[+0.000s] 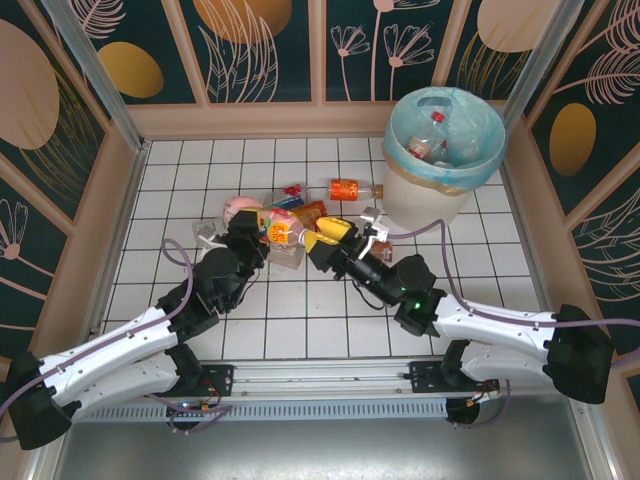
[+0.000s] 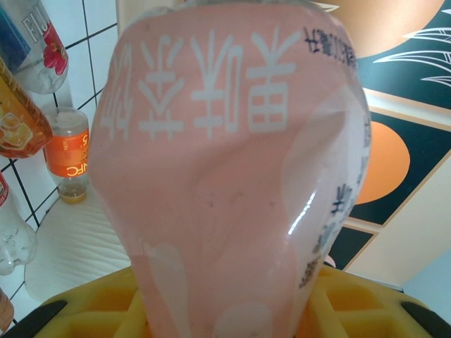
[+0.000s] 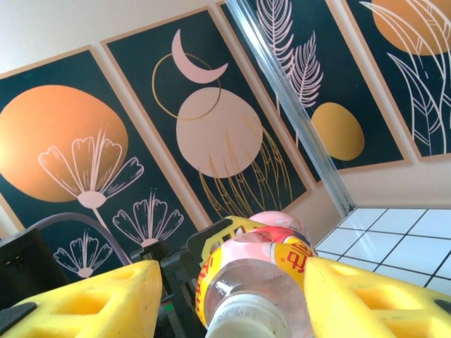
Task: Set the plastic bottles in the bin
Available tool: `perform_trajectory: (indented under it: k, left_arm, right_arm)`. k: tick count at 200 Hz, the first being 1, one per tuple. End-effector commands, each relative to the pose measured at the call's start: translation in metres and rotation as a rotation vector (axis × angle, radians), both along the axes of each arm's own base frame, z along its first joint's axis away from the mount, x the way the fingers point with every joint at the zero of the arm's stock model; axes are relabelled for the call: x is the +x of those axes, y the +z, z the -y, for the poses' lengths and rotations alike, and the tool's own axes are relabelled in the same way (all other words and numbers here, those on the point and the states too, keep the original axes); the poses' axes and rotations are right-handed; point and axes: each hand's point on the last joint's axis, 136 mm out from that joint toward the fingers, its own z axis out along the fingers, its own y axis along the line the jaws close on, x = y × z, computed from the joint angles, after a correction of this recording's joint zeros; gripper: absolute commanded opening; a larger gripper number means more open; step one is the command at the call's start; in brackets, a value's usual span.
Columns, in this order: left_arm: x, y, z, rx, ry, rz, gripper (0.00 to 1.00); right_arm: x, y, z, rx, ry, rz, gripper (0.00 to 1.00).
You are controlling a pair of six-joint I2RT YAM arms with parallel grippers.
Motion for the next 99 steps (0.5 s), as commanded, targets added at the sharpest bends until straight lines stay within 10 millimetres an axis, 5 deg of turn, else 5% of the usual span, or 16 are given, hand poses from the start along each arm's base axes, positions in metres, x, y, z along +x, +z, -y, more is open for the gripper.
perform_trajectory:
  k: [1, 56, 99]
  left_arm:
    - [-0.003, 0.027, -0.003, -0.096, -0.001, 0.054, 0.0]
    - [-0.002, 0.024, -0.008, -0.151, 0.026, 0.059, 0.0]
    - [-0.002, 0.019, -0.007, -0.162, 0.025, 0.051, 0.0]
  right_arm:
    - [0.006, 0.018, 0.001, 0.051, -0.052, 0.003, 0.56]
    - [0.006, 0.012, -0.026, 0.046, -0.024, -0.029, 0.55]
    - [0.01, 0.016, -0.03, 0.051, -0.047, -0.018, 0.38]
